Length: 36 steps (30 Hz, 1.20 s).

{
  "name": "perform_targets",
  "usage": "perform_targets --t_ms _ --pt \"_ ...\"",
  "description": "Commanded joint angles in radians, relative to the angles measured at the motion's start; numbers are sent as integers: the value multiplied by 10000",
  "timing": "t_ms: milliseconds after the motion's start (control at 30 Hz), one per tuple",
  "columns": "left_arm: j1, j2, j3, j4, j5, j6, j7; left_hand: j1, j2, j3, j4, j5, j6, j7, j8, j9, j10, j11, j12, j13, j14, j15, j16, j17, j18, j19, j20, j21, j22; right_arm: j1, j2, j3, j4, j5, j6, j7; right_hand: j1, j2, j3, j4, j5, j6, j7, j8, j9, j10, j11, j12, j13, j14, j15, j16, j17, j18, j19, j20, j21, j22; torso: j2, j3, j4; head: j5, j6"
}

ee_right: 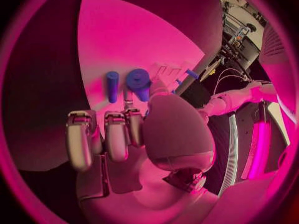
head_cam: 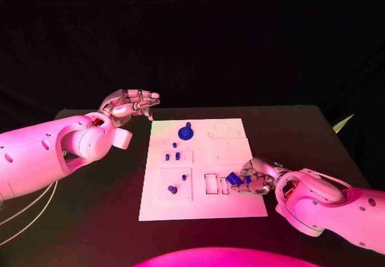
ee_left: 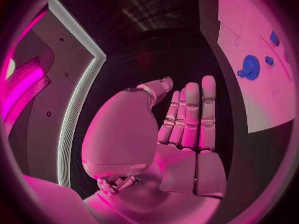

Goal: Assemble the parts on the task board

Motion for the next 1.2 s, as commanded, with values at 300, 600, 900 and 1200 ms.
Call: perform_targets --t_ms 300,600,900,1200 --pt "-1 15 7 4 47 141 93 13 78 -7 -9 23 -87 150 -16 -9 -12 20 -18 -8 -49 -21 -55 -9 156 35 -1 -30 -8 364 -224 27 617 669 -906 128 242 45 180 74 303 202 -105 6 43 355 -84 231 1702 919 -83 108 1881 -140 944 -86 182 2426 2 5 3 -30 34" --pt "-1 29 7 -3 47 143 82 13 78 -7 -9 23 -87 150 -16 -9 -12 20 -18 -8 -49 -21 -55 -9 156 35 -1 -30 -8 657 -229 36 810 1676 -789 130 189 19 218 97 369 244 -110 -7 32 400 -88 296 1760 933 -87 135 1954 -155 964 -92 243 2464 7 -9 15 -46 48" --pt "0 39 7 15 33 141 69 13 78 -7 -9 23 -87 150 -16 -9 -12 20 -18 -8 -49 -21 -55 -9 156 35 -1 -30 -8 680 319 26 453 2539 4 -29 -694 91 246 112 180 468 -136 -39 4 424 -106 296 1787 948 -96 167 2039 -167 979 -94 291 2498 6 -18 25 -56 -17" --pt "1 43 7 34 19 146 70 13 78 -7 -9 23 -87 150 -16 -9 -12 20 -18 -8 -49 -21 -55 -9 156 35 -1 -30 -8 581 893 14 156 2789 63 -204 -910 176 323 98 124 641 -205 6 18 454 -159 312 1811 954 -130 179 2076 -178 992 -111 332 2525 11 -12 16 -38 -61"
